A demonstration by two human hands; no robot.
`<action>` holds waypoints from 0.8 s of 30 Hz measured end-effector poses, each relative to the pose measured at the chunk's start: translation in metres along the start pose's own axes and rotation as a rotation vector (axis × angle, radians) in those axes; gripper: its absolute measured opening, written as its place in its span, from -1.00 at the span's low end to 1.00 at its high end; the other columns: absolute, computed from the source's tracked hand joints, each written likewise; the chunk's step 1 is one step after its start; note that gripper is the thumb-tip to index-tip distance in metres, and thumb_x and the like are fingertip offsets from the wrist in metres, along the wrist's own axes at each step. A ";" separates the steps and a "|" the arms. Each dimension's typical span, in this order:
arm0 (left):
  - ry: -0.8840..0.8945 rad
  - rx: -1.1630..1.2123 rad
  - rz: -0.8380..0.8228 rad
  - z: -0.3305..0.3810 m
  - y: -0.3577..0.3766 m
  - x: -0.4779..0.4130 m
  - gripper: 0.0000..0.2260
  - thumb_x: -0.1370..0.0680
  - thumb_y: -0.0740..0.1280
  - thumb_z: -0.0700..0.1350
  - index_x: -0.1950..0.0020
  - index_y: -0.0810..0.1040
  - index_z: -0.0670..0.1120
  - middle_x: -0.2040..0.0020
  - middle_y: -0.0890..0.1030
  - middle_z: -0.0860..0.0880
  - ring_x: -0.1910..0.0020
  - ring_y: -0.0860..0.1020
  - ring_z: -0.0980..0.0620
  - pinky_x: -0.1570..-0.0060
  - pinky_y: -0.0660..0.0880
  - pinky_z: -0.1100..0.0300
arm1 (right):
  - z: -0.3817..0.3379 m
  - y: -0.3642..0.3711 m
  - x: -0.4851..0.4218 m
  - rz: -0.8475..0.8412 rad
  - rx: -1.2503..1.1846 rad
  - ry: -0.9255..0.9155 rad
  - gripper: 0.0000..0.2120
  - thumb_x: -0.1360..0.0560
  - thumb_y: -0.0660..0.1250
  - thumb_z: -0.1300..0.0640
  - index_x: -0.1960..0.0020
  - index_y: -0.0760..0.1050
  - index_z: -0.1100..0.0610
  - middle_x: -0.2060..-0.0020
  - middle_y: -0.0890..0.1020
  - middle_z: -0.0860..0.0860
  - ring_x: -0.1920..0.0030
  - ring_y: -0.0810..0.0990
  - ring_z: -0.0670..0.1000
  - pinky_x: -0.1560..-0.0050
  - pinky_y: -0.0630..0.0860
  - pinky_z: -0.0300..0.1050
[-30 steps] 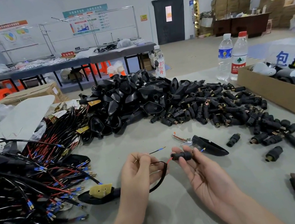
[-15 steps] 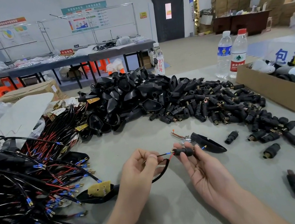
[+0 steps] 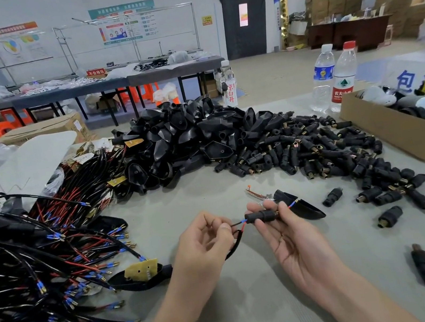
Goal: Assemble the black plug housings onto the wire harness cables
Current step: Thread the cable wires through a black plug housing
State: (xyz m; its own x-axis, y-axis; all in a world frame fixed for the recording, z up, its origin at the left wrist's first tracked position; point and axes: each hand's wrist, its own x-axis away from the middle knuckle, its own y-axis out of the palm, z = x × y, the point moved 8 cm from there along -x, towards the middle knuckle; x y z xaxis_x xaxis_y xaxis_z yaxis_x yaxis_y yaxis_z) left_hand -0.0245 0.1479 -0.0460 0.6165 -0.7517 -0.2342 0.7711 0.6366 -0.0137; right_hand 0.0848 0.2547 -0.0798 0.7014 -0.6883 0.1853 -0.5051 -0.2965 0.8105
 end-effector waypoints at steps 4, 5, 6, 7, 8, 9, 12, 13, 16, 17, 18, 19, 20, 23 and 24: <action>-0.006 -0.002 -0.032 -0.003 0.000 -0.002 -0.80 -0.62 0.29 -0.23 0.20 0.44 -0.09 0.16 0.66 0.04 0.10 0.60 0.06 0.00 0.58 0.14 | 0.000 0.003 0.002 -0.032 0.048 0.007 -0.70 -0.67 0.15 0.11 -0.15 0.51 0.32 -0.06 0.69 0.24 -0.04 0.71 0.11 0.17 0.65 -0.20; -0.020 0.001 -0.052 -0.005 0.002 -0.001 -0.83 -0.62 0.29 -0.23 0.18 0.45 -0.13 0.17 0.66 0.04 0.10 0.61 0.06 0.00 0.58 0.13 | 0.002 0.004 0.002 -0.044 0.071 0.008 -0.70 -0.67 0.14 0.11 -0.16 0.51 0.32 -0.07 0.69 0.25 -0.04 0.71 0.10 0.17 0.65 -0.21; -0.030 0.001 -0.071 -0.006 0.004 -0.001 -0.85 -0.61 0.31 -0.19 0.16 0.46 -0.15 0.19 0.66 0.03 0.11 0.61 0.05 0.01 0.58 0.12 | 0.003 0.005 0.003 -0.057 0.091 0.006 -0.70 -0.67 0.13 0.11 -0.16 0.51 0.32 -0.07 0.69 0.25 -0.04 0.71 0.10 0.16 0.65 -0.21; -0.035 -0.006 -0.084 -0.007 0.006 -0.001 -0.86 -0.57 0.33 -0.13 0.15 0.48 -0.14 0.21 0.64 0.03 0.12 0.62 0.04 0.03 0.57 0.11 | 0.005 0.006 0.003 -0.065 0.100 0.006 -0.70 -0.67 0.13 0.11 -0.15 0.51 0.32 -0.07 0.68 0.25 -0.04 0.71 0.10 0.16 0.65 -0.21; -0.033 -0.027 -0.091 -0.008 0.007 -0.001 -0.87 -0.54 0.33 -0.07 0.15 0.49 -0.11 0.23 0.63 0.03 0.13 0.63 0.03 0.04 0.57 0.10 | 0.006 0.006 0.004 -0.070 0.099 0.007 -0.70 -0.68 0.12 0.12 -0.14 0.51 0.32 -0.07 0.68 0.26 -0.05 0.71 0.12 0.15 0.65 -0.20; -0.022 -0.061 -0.096 -0.008 0.008 0.000 -0.88 -0.53 0.32 -0.04 0.15 0.50 -0.06 0.24 0.63 0.01 0.14 0.63 0.01 0.03 0.56 0.06 | 0.007 0.006 0.004 -0.075 0.092 0.008 -0.71 -0.67 0.12 0.12 -0.14 0.50 0.32 -0.08 0.68 0.27 -0.05 0.71 0.13 0.15 0.65 -0.20; 0.032 -0.189 -0.108 -0.009 0.010 0.000 -0.88 -0.56 0.28 0.02 0.15 0.49 0.04 0.19 0.63 -0.06 0.13 0.64 -0.02 -0.03 0.57 -0.06 | 0.007 0.005 0.004 -0.071 0.073 0.010 -0.71 -0.67 0.12 0.12 -0.14 0.50 0.32 -0.08 0.68 0.27 -0.05 0.71 0.15 0.15 0.65 -0.18; 0.053 -0.243 -0.104 -0.009 0.010 0.001 -0.87 -0.58 0.26 0.04 0.14 0.48 0.06 0.18 0.63 -0.06 0.14 0.64 -0.01 -0.02 0.56 -0.09 | 0.006 0.004 0.003 -0.065 0.072 0.011 -0.71 -0.67 0.12 0.12 -0.15 0.49 0.32 -0.08 0.68 0.27 -0.05 0.71 0.15 0.15 0.65 -0.18; 0.146 -0.396 -0.070 -0.007 0.011 0.005 -0.82 -0.63 0.16 0.13 0.07 0.44 0.08 0.17 0.63 0.07 0.17 0.63 0.07 0.05 0.57 -0.05 | 0.006 0.002 0.001 -0.046 0.067 0.005 -0.70 -0.67 0.13 0.13 -0.17 0.48 0.34 -0.07 0.68 0.27 -0.06 0.70 0.15 0.15 0.65 -0.18; 0.172 -0.436 -0.041 -0.005 0.010 0.007 -0.79 -0.63 0.11 0.17 0.05 0.43 0.11 0.17 0.63 0.12 0.19 0.63 0.08 0.09 0.57 -0.01 | 0.006 0.001 0.000 -0.041 0.057 0.004 -0.70 -0.67 0.13 0.13 -0.17 0.48 0.34 -0.07 0.68 0.27 -0.06 0.70 0.15 0.16 0.65 -0.18; 0.192 -0.465 -0.005 -0.004 0.008 0.008 -0.77 -0.63 0.06 0.21 0.05 0.41 0.14 0.16 0.63 0.15 0.20 0.63 0.10 0.12 0.56 0.02 | 0.006 0.001 0.000 -0.037 0.048 0.002 -0.71 -0.67 0.13 0.13 -0.16 0.49 0.34 -0.07 0.68 0.27 -0.06 0.71 0.15 0.16 0.65 -0.18; 0.207 -0.483 0.029 -0.002 0.006 0.008 -0.76 -0.62 0.03 0.24 0.05 0.39 0.16 0.17 0.63 0.17 0.22 0.63 0.12 0.14 0.56 0.02 | 0.006 0.001 -0.001 -0.034 0.044 -0.002 -0.71 -0.67 0.13 0.13 -0.14 0.49 0.34 -0.07 0.68 0.28 -0.06 0.71 0.14 0.16 0.65 -0.19; 0.221 -0.490 0.058 -0.001 0.004 0.008 -0.77 -0.61 0.03 0.25 0.04 0.37 0.18 0.17 0.63 0.19 0.24 0.64 0.13 0.16 0.56 0.01 | 0.006 0.001 -0.002 -0.031 0.040 -0.004 -0.71 -0.67 0.13 0.13 -0.13 0.50 0.33 -0.07 0.68 0.28 -0.06 0.71 0.14 0.16 0.65 -0.19; 0.246 -0.450 0.111 0.001 0.000 0.008 -0.82 -0.60 0.08 0.26 -0.04 0.37 0.22 0.14 0.63 0.18 0.31 0.64 0.12 0.21 0.60 -0.08 | 0.007 -0.001 -0.003 -0.024 0.019 0.001 -0.72 -0.67 0.15 0.13 -0.13 0.50 0.33 -0.07 0.67 0.29 -0.06 0.70 0.14 0.16 0.65 -0.18; 0.245 -0.428 0.122 0.001 -0.001 0.008 -0.82 -0.59 0.10 0.27 -0.06 0.37 0.23 0.12 0.63 0.17 0.32 0.65 0.11 0.21 0.61 -0.09 | 0.008 -0.002 -0.003 -0.024 0.013 0.004 -0.72 -0.66 0.15 0.13 -0.13 0.50 0.33 -0.07 0.67 0.29 -0.07 0.70 0.15 0.16 0.65 -0.18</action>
State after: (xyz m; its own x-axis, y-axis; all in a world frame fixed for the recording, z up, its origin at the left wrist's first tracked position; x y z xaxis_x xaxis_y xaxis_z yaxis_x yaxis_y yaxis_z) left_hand -0.0204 0.1406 -0.0470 0.6029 -0.6374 -0.4798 0.5297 0.7695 -0.3567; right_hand 0.0798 0.2522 -0.0859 0.7153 -0.6782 0.1685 -0.4947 -0.3212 0.8075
